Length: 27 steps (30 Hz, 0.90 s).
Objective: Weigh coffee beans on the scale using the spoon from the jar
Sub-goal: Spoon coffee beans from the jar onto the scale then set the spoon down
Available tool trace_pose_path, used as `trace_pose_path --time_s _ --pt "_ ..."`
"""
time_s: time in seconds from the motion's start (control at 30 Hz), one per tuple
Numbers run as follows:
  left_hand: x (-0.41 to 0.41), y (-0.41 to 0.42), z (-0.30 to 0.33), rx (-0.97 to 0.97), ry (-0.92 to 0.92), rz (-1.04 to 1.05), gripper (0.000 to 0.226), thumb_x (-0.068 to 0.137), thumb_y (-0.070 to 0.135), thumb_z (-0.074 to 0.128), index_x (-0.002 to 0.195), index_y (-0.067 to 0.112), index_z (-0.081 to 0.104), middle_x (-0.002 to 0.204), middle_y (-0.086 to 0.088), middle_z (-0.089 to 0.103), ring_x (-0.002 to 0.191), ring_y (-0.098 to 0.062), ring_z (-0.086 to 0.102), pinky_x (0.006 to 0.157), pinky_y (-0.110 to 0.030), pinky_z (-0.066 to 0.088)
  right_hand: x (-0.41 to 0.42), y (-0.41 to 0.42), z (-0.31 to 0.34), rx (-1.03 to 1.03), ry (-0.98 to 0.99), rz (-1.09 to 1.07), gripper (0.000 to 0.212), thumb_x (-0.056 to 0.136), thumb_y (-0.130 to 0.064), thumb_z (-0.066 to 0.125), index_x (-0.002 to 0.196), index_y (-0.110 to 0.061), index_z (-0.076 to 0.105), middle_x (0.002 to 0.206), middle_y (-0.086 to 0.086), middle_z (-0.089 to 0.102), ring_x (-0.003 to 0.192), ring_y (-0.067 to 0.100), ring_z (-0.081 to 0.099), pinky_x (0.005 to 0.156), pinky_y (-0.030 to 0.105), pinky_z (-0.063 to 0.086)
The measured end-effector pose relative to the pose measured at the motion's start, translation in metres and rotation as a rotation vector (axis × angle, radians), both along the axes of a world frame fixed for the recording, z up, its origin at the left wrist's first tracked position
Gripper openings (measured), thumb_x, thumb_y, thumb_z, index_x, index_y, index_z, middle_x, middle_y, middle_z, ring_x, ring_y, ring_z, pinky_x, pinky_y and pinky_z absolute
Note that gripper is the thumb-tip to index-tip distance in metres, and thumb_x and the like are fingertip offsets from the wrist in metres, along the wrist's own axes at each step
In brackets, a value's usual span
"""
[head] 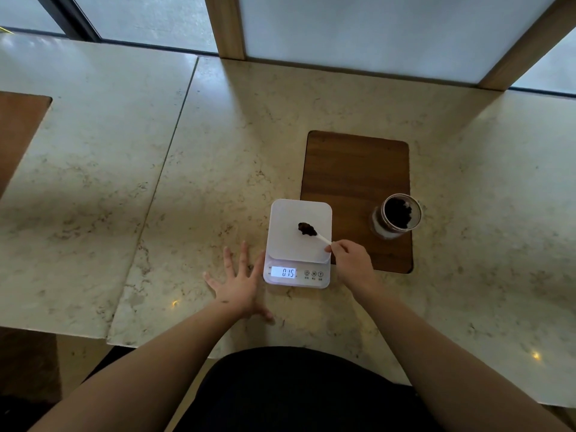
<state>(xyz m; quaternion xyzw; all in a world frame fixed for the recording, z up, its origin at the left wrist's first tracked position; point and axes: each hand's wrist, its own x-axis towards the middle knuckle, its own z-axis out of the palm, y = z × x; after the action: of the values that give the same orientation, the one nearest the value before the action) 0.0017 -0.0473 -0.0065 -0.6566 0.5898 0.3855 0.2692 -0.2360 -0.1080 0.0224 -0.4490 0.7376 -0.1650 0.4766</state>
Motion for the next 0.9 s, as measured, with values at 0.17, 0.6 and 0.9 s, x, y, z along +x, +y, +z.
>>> trace_pose_path --time_s 0.17,0.6,0.9 --pt "0.001 -0.001 0.000 0.011 -0.002 -0.004 0.162 0.046 0.083 0.081 0.139 0.046 -0.047 0.134 0.004 -0.069 0.123 -0.038 -0.062 0.099 -0.090 -0.008 -0.003 0.005 -0.005 -0.101 0.075 0.094 0.023 0.101 -0.023 0.044 0.091 -0.021 0.065 0.082 -0.009 0.062 0.069 0.008 0.054 0.057 0.024 0.040" --pt "-0.001 -0.001 0.007 0.011 0.006 0.003 0.160 0.046 0.083 0.081 0.126 0.050 -0.054 0.133 0.004 -0.069 0.124 -0.038 -0.061 0.099 -0.089 -0.007 -0.007 0.012 0.000 -0.249 0.118 0.162 0.023 0.101 -0.024 0.046 0.087 -0.015 0.061 0.072 -0.002 0.063 0.063 0.016 0.058 0.053 0.031 0.043" --pt "-0.001 -0.002 0.006 0.000 0.001 0.004 0.160 0.045 0.085 0.079 0.123 0.051 -0.057 0.133 0.005 -0.070 0.125 -0.038 -0.060 0.100 -0.089 -0.006 -0.023 0.030 0.006 -0.084 -0.121 -0.272 0.024 0.102 -0.023 0.044 0.098 -0.015 0.066 0.072 0.001 0.063 0.062 0.013 0.056 0.056 0.027 0.045"
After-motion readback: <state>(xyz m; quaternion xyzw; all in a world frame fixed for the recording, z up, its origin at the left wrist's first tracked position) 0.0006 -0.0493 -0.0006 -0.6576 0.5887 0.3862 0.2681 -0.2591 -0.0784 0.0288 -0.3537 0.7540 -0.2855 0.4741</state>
